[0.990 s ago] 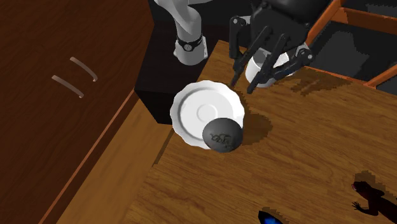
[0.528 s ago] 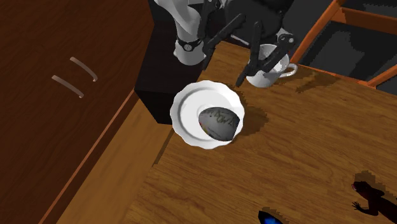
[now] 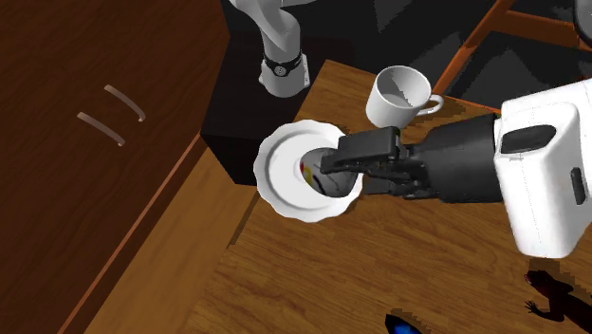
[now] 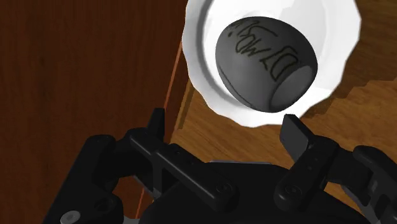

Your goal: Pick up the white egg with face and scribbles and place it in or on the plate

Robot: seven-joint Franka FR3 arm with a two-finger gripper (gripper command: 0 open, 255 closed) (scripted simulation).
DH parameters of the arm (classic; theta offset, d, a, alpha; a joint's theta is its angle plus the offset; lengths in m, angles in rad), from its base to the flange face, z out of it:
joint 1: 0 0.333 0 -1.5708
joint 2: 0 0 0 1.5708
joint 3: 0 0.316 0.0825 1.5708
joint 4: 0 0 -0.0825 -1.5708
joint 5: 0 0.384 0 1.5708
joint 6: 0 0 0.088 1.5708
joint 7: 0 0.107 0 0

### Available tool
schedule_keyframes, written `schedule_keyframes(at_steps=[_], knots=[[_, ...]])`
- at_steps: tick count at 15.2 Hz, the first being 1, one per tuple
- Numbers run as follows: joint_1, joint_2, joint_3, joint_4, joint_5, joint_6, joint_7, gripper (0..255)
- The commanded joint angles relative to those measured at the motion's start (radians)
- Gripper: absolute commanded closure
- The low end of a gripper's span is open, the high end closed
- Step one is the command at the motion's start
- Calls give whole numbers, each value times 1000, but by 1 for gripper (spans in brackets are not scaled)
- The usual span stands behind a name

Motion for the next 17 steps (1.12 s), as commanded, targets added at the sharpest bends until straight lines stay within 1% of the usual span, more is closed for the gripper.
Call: schedule_keyframes(at_steps=[1,9,16,17], knots=[[45,204,-7,187,-72,-188,-80,0],[-4,125,-19,8,-53,-77,-63,0],[-4,125,-20,8,-53,-77,-63,0],[-4,125,-20,8,-52,-77,-63,255]])
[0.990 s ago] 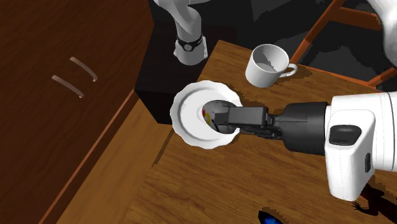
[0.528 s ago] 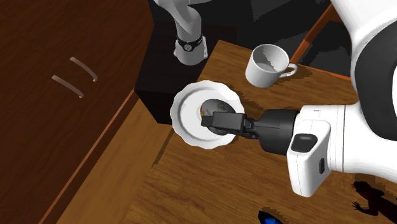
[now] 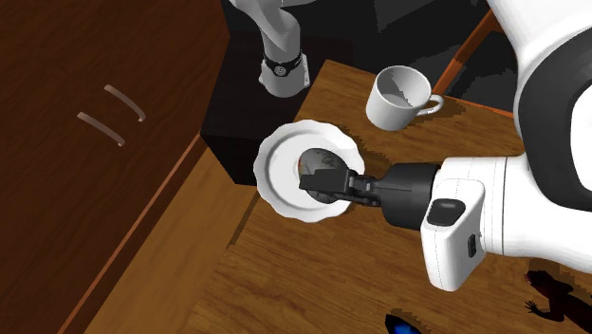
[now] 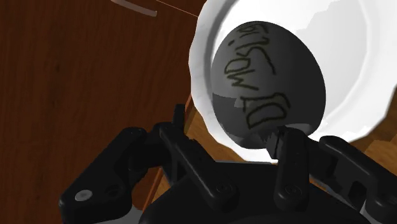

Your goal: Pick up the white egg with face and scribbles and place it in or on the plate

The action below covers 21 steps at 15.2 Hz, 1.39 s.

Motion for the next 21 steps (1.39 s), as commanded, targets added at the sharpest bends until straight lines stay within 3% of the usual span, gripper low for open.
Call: schedule_keyframes(at_steps=[1,9,21], knots=[[0,0,0,0,0,0,0,255],[0,0,0,0,0,0,0,255],[17,-21,1,124,-24,-122,-81,255]])
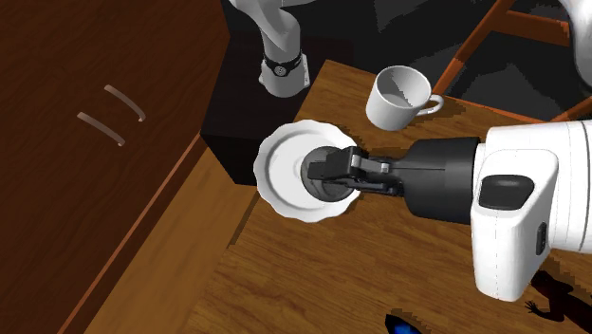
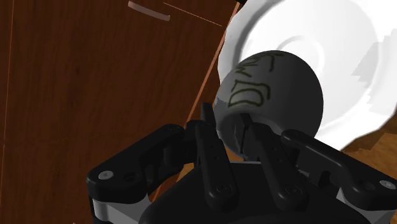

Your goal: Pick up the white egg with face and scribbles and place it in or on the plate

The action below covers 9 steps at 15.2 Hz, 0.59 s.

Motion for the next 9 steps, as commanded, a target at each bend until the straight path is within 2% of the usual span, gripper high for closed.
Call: schedule_keyframes(at_steps=[1,3,9], knots=[[3,-5,0,21,-5,-22,-16,255],[6,-4,0,41,-10,-38,-27,255],[17,-196,36,-139,76,-70,22,255]])
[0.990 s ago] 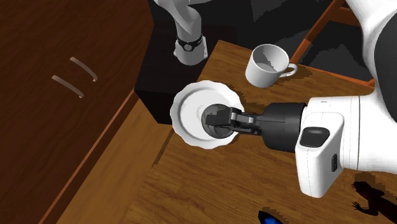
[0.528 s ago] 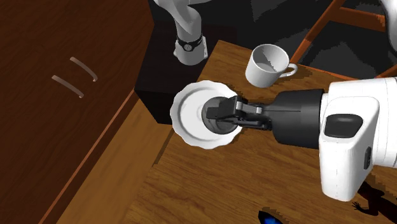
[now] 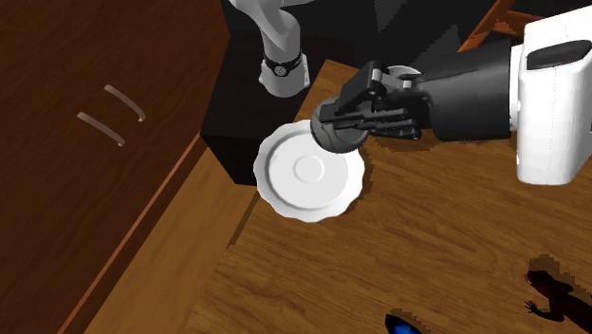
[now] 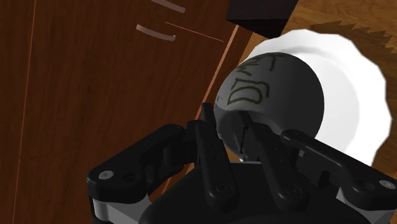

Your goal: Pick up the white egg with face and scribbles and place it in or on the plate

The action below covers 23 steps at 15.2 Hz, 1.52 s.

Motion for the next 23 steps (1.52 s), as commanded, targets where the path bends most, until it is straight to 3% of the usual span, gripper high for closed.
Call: schedule_keyframes(at_steps=[1,19,23], knots=[[3,-30,5,-30,15,-3,9,255],[-14,2,0,-222,50,193,125,255],[-17,2,5,-222,49,192,125,255]])
